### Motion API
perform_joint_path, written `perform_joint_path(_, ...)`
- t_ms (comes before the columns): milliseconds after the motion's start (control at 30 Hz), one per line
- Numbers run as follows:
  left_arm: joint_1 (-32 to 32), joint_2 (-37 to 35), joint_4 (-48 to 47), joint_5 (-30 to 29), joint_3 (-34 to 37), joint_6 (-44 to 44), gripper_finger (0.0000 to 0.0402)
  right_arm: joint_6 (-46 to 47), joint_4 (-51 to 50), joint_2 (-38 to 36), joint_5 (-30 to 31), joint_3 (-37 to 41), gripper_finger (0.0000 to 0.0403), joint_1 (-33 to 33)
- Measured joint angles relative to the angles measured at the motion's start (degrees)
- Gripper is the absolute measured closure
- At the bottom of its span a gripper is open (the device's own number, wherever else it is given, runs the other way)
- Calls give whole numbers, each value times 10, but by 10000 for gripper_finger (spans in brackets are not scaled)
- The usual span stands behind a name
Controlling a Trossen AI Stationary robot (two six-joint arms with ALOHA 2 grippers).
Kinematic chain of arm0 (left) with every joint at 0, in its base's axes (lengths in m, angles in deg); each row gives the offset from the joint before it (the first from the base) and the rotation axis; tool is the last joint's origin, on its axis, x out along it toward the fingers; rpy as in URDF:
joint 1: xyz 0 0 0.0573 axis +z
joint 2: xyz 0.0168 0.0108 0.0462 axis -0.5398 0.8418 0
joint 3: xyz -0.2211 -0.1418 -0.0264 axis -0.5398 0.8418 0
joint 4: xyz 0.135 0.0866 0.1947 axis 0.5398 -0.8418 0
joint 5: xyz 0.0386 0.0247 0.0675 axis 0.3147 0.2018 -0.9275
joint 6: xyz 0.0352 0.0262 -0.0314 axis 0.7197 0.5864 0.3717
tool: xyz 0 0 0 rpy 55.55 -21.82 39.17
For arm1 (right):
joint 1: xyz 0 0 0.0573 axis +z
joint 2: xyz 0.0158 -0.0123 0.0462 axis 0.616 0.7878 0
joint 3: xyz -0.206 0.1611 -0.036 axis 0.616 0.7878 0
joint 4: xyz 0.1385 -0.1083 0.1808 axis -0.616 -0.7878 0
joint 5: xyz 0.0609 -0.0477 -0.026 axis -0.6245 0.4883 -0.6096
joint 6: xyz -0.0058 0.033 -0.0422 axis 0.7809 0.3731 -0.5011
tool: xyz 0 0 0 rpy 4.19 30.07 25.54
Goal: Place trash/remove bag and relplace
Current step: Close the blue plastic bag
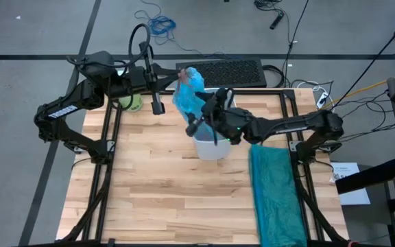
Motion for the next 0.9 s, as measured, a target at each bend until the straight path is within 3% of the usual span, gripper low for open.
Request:
perform_joint_path(133, 0, 0, 16, 0, 0, -3, 402, -5, 5, 23, -2, 0, 137, -13)
perform_joint_path(233, 0, 0, 23, 3, 0, -4, 402, -42, 7, 29, 22, 0, 175, -13)
perform_joint_path(300, 0, 0, 29, 4, 0, -4, 402, -56, 7, 29, 42, 0, 227, -13)
perform_joint_path(400, 0, 0, 44, 6, 0, -5, 402, -71, 7, 29, 46, 0, 341, -14)
perform_joint_path(467, -1, 0, 51, 14, 0, -8, 402, -83, 7, 29, 46, 0, 385, -13)
perform_joint_path(900, -3, 0, 38, 27, -58, -20, 402, -26, -69, 29, 56, -1, 403, -5)
